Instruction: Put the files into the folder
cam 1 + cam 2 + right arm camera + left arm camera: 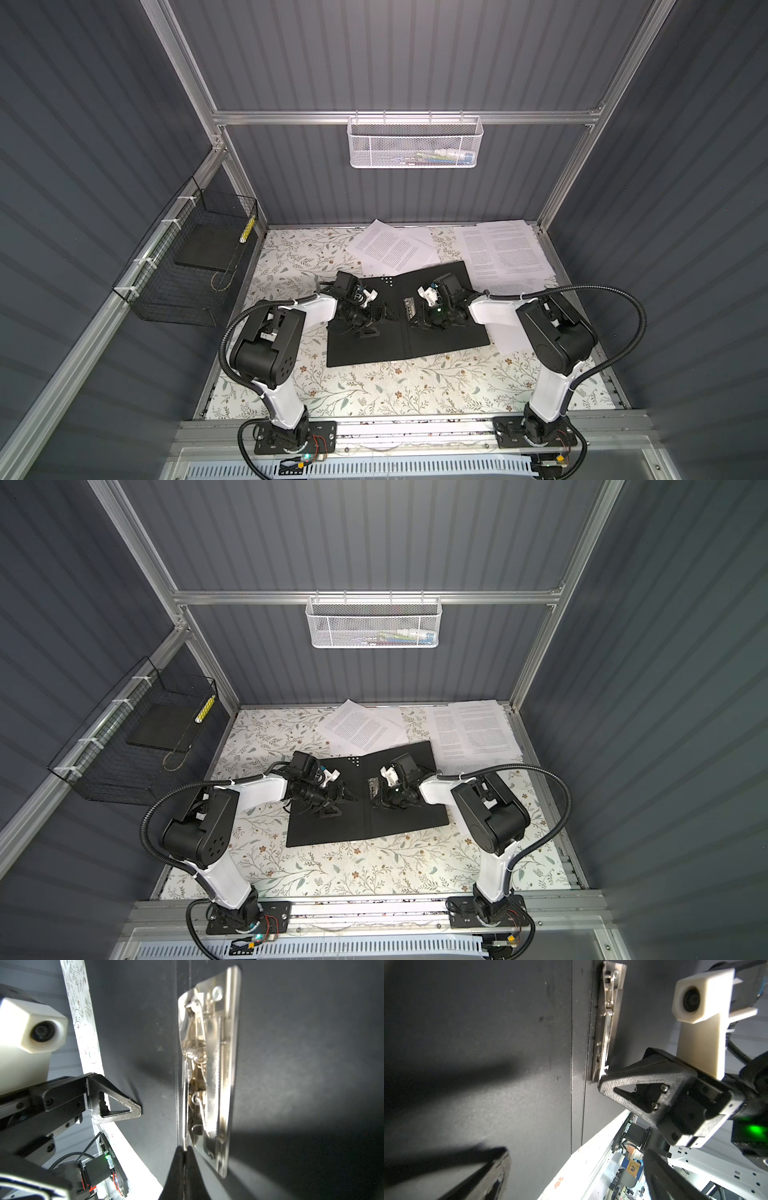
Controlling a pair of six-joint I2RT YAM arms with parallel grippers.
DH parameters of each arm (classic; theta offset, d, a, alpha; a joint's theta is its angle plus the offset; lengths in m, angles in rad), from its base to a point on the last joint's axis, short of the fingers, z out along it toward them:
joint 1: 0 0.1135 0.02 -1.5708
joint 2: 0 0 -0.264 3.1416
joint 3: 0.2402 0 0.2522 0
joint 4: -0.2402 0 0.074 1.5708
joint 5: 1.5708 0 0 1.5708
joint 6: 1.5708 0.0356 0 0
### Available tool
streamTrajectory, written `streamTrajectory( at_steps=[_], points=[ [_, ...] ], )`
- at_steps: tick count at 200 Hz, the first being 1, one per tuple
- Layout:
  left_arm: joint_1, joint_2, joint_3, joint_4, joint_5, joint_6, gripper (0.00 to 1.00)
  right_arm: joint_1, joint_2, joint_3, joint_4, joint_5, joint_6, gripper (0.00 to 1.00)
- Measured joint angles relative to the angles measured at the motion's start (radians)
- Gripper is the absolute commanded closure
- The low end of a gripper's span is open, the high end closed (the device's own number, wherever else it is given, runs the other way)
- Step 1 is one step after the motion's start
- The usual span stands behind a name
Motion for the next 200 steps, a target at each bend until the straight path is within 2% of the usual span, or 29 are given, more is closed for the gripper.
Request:
streamTrajectory(
  at_steps=[107,145,200],
  points=[
    [0.004,-0.004,0.031,-0.073,-0.078,0.0,0.0,-0.004,0.019,0.002,-0.01,0.013,-0.046,1.0],
    [0.026,-0.012,0.028,-0.082,-0.093,0.0,0.0,-0.008,0.069,0.047,-0.03,0.018,-0.069,1.0],
    [0.031,-0.02,0.023,-0.076,-0.113,0.013,0.0,-0.037,0.058,0.016,-0.005,0.0,-0.1,1.0]
  ],
)
